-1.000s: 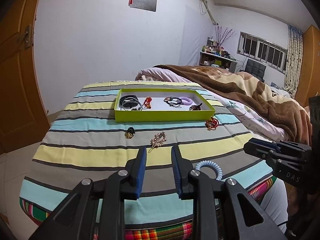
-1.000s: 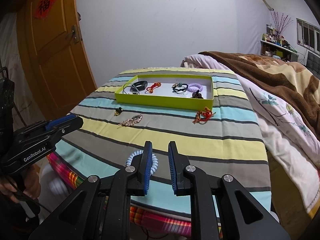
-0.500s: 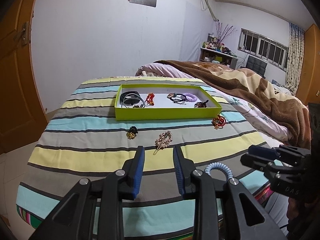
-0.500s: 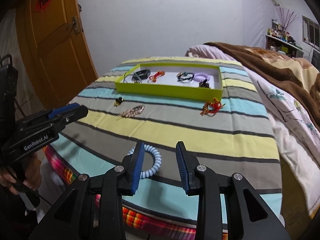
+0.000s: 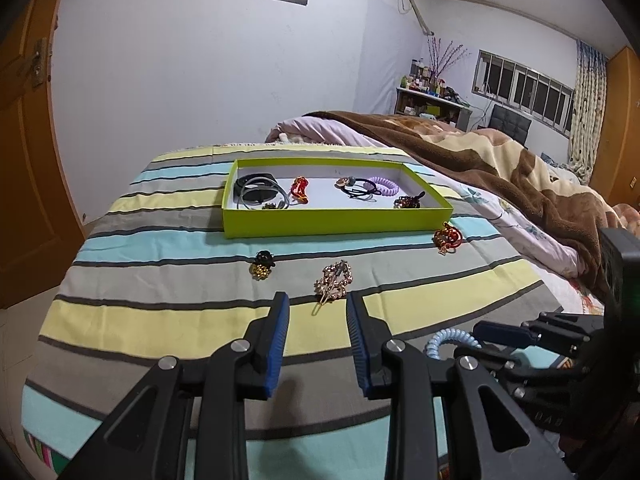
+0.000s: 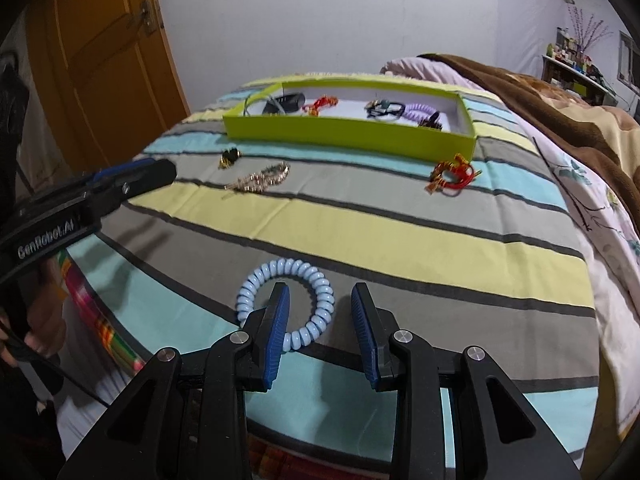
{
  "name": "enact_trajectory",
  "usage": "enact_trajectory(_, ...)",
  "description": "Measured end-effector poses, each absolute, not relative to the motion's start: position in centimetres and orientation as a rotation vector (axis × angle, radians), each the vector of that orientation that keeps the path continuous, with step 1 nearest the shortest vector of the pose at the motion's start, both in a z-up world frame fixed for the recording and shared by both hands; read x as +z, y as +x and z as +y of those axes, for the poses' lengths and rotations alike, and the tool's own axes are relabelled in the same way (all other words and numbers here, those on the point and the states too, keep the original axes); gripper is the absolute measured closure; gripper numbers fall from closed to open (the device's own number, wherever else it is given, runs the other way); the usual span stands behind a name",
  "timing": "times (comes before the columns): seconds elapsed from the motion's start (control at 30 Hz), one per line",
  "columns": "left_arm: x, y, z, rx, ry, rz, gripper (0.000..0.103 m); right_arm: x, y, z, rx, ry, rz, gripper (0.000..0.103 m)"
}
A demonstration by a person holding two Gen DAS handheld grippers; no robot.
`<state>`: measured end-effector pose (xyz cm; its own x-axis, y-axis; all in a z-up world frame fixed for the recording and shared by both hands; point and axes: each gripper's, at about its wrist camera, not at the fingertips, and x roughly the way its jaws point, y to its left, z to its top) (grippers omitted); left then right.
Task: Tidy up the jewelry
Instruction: 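Lower the open right tool toward the light-blue coil hair tie, then grasp the light-blue coil with the right tool while the left tool grasps the gold rhinestone clip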
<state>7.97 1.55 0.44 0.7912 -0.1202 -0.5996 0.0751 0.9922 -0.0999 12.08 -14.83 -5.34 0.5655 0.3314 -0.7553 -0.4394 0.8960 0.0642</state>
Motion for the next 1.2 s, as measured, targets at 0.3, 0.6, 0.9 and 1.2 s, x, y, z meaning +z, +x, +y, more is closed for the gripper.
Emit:
enact_trajectory(0.3, -0.6, 11.4, 0.5, -0.143, -0.046, 0.723, 0.072, -5.3, 13.4, -15.7, 0.419, -0.135, 0.849, 0.093)
enact_trajectory(0.6, -2.5, 14.3, -0.2, -0.119, -0.049, 0.815, 0.072, -5.2, 15.2, -17.5, 0.398, -0.086, 0.861, 0.094)
enact_trajectory(0.9, -3.0, 15.3, -1.2, -0.103, -0.006, 0.844, 0.076, -5.3, 15.7, -17.9, 0.408, -0.060, 0.857, 0.094)
enact_trajectory(1.2, -2.7, 14.6, -1.3, -0.106, -0.009, 0.828, 0.080, -5.2, 15.6, -18.5, 0.396, -0.050, 0.857, 0.094)
